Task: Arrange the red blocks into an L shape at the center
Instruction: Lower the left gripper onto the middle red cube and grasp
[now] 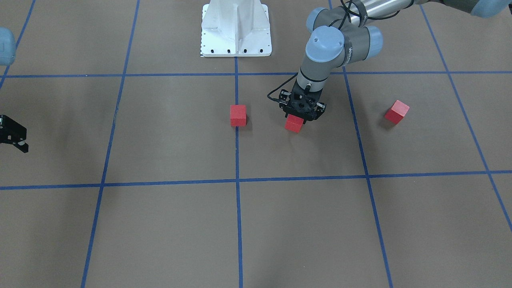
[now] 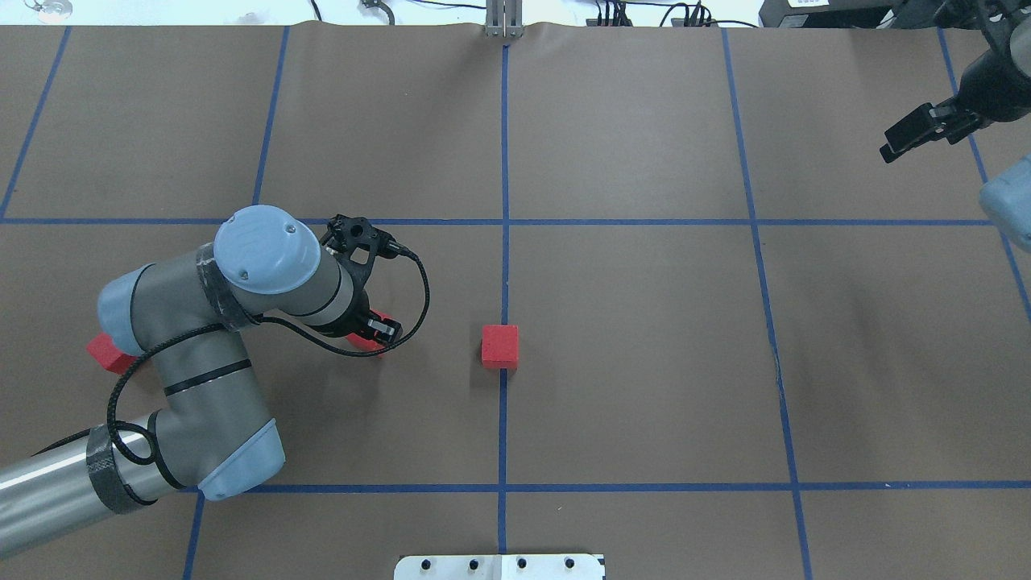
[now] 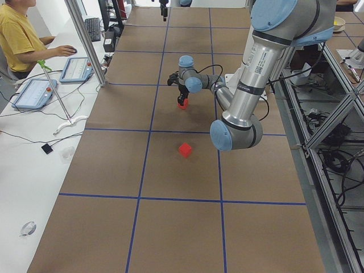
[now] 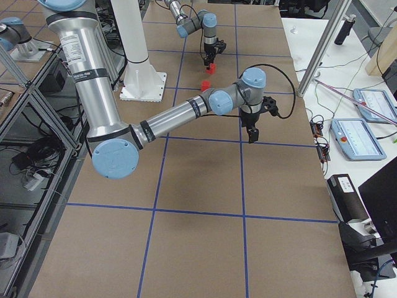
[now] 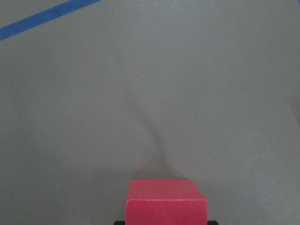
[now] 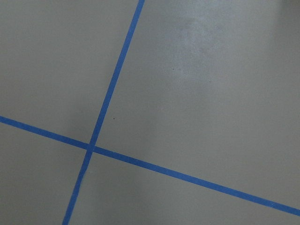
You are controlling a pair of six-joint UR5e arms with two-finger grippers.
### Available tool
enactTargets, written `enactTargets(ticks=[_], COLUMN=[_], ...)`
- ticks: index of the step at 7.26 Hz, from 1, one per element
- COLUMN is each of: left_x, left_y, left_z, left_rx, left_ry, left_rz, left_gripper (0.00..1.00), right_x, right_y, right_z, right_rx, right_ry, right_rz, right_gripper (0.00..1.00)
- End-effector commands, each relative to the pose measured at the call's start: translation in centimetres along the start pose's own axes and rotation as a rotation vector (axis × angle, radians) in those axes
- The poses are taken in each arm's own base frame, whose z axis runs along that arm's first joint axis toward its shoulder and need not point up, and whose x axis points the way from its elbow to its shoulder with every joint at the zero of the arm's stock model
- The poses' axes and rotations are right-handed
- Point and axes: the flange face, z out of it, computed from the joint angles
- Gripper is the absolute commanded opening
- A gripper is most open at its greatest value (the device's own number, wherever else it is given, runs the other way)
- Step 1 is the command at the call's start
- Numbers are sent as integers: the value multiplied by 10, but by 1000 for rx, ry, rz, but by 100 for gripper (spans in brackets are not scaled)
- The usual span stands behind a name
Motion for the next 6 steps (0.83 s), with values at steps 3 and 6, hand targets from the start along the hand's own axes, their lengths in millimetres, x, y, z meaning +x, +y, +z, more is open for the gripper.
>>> enactTargets(ticks=[3, 6], left_x=[0, 16], left_y=[-1, -35], left_z=[-5, -43], left_rx=[7, 27], left_ry=[4, -3], left_rz=[-36, -70], left_gripper=[22, 18], right_x=[0, 0], right_y=[0, 0], right_z=[0, 0], right_rx=[1, 0], right_ry=[1, 2], right_rz=[0, 0], right_gripper=[99, 99])
